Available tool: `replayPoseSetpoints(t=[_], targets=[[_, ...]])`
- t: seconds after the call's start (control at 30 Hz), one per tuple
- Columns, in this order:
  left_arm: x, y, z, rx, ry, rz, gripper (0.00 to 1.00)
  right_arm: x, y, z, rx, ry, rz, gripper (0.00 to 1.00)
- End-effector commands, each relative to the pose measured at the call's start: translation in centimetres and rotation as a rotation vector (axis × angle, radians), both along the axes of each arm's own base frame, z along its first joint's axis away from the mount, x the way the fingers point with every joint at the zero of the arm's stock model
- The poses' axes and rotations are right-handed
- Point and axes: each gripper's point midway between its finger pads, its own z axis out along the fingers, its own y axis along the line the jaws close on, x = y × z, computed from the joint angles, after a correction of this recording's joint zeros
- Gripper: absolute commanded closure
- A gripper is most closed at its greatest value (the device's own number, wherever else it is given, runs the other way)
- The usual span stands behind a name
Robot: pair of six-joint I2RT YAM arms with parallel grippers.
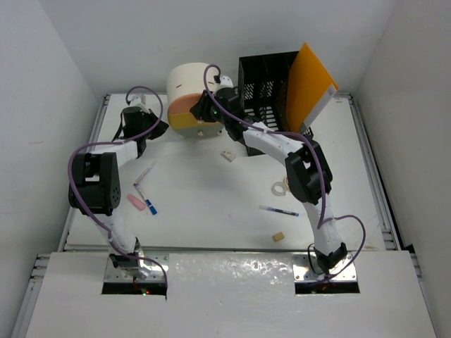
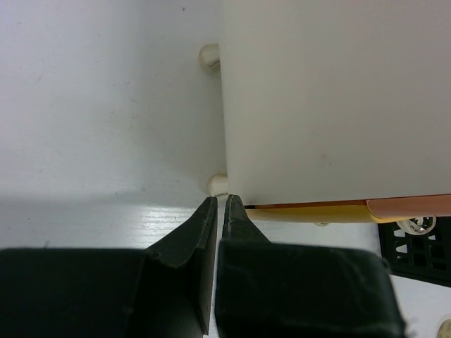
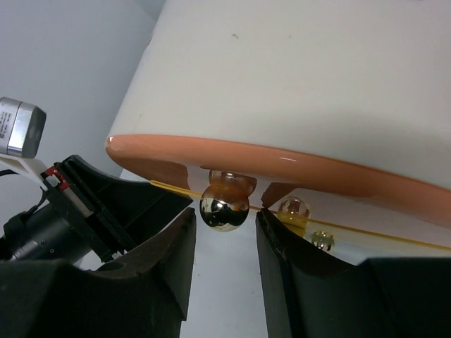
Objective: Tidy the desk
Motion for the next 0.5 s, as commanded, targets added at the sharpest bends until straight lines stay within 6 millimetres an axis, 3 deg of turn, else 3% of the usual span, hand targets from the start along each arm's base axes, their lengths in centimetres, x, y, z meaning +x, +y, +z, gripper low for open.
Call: replayPoseSetpoints(t=[0.0,0.47], targets=[[0.3,-0.2,2.7,0.009,-0.082,-0.004,1.0,0.8,-0.9,6.2,0.066,-0.14,-0.058,0.62],[0.6,-0.2,2.3,0.013,-0.075,-0.003,1.0,0.8,-1.3,9.1,0.107,-0.204,-0.08,0.64]])
